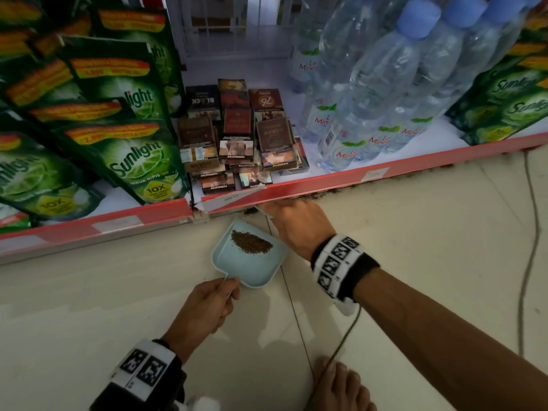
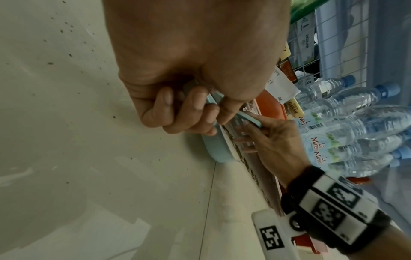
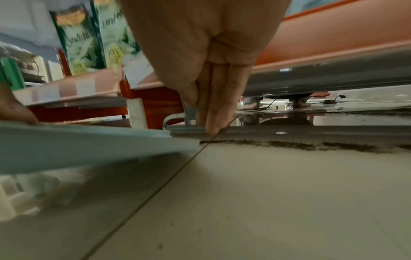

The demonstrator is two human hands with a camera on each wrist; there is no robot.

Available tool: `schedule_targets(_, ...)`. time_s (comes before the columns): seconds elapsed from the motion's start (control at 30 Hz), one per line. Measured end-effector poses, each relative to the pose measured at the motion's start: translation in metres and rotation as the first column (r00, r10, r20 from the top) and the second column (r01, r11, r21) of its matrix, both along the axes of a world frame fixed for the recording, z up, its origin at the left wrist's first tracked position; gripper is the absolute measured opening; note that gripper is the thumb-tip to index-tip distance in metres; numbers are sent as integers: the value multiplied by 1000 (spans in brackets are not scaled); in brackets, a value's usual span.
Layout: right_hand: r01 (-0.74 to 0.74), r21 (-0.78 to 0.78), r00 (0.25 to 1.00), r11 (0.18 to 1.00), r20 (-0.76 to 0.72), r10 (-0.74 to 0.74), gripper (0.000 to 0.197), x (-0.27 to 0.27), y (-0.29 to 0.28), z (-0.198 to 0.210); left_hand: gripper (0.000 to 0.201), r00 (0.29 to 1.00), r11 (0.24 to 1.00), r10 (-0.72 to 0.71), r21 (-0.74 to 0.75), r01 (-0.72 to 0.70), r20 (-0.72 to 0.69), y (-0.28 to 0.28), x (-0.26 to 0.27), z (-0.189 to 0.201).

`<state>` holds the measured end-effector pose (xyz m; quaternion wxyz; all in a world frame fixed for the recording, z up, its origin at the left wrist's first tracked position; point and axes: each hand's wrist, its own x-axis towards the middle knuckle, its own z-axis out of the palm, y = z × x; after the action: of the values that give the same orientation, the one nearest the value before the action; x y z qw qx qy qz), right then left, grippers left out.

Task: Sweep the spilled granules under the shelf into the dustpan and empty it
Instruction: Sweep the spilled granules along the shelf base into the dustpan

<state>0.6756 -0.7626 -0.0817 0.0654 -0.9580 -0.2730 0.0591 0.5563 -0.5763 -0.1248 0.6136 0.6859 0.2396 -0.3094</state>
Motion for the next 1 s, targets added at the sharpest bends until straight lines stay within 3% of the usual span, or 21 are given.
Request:
schedule_targets(0.13, 4, -50, 999, 999, -48, -7, 61, -1, -9, -6, 36, 1000, 1000, -2, 9, 2, 4, 0, 0, 2)
schedule_targets(0.23, 89, -72, 993, 993, -67, -94, 51, -8, -40, 0, 35, 1000, 1000, 0, 7, 0, 12, 2, -3, 4)
schedule_targets(0.37, 131, 59, 991, 990, -43, -129, 34, -14, -58, 12, 35, 1000, 1000, 3, 1, -3, 17, 2, -4, 7)
schedule_targets(0.47, 63, 101, 998, 993, 8, -65, 44, -5, -33, 9, 35, 1000, 1000, -9, -3, 9, 11, -1, -4, 7)
schedule_targets(0.63, -21, -74, 1000, 997, 18, 23, 57, 6, 6, -7, 34, 1000, 1000, -16, 0, 16, -6, -1, -8, 5)
schedule_targets(0.73, -5, -86, 1000, 996, 3, 5, 58, 2, -12, -2, 35, 1000, 1000, 1, 10, -1, -19, 2, -13, 3)
schedule_targets(0.83, 47, -196, 998, 980, -39, -56, 49, -10, -53, 7, 36, 1000, 1000, 7, 14, -7, -16, 4, -17, 2)
schedule_targets(0.9, 82, -160, 994, 984, -53, -92, 43, -18, -72, 15, 36, 1000, 1000, 23, 6, -23, -19, 6, -20, 1)
schedule_targets(1.0, 114, 22, 992, 993, -53, -113, 38, -16, -72, 18, 36, 1000, 1000, 18, -2, -18, -17, 3, -20, 2)
